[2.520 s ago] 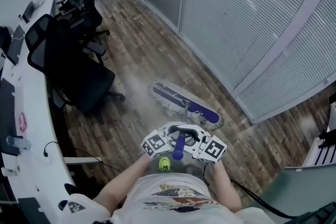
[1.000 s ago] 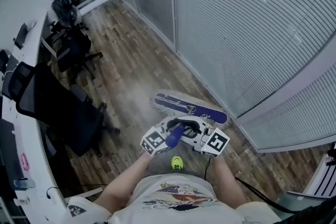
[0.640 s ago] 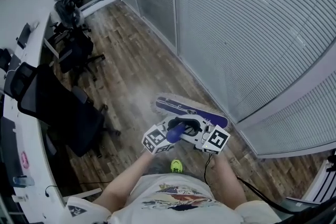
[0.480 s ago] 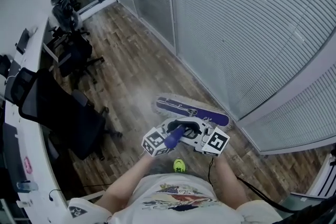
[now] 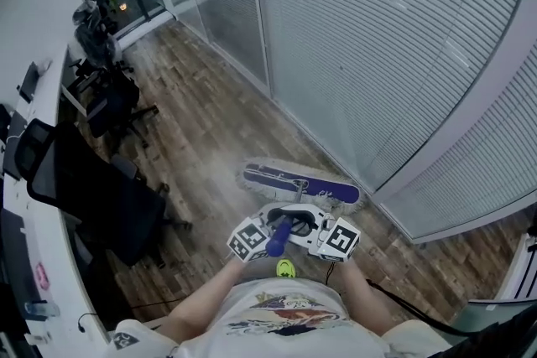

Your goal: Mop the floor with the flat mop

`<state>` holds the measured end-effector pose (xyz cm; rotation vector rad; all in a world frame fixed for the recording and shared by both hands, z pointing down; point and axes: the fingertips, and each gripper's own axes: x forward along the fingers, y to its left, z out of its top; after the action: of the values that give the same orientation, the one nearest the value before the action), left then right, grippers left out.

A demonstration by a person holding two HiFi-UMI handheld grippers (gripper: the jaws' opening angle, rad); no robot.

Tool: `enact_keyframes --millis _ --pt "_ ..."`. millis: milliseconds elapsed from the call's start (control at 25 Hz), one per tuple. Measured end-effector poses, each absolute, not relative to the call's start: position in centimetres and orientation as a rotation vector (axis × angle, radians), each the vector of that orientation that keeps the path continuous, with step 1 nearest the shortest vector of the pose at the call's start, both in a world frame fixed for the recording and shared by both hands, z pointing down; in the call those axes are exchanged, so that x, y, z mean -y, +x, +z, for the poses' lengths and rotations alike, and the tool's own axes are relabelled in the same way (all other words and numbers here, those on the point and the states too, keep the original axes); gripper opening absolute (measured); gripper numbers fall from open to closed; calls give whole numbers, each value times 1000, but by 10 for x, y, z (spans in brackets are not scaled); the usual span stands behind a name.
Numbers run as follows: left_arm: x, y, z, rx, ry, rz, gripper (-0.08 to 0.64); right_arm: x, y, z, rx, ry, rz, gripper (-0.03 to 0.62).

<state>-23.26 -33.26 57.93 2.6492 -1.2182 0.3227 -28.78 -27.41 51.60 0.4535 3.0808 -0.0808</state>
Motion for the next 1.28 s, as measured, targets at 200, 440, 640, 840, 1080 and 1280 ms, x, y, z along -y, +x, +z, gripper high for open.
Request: enact_keyframes --millis 200,440,640,840,1080,1280 --pt "278 -228 591 1257 2608 310 173 213 -284 533 -3145 558 -45 179" --pt "203 -208 600 1258 2622 338 179 138 -266 542 -3158 568 -99 187" --pt "123 -190 608 1264 2616 319 185 58 -248 550 -3174 581 -117 194" --pt "44 -162 616 1265 2623 288 193 -21 -221 562 -3204 574 -126 196" --pt "-29 -121 627 1244 2633 298 212 -93 -181 573 -3226 540 -166 204" --pt "-70 -102 626 1247 2620 293 212 -134 -161 571 -3230 549 -184 204"
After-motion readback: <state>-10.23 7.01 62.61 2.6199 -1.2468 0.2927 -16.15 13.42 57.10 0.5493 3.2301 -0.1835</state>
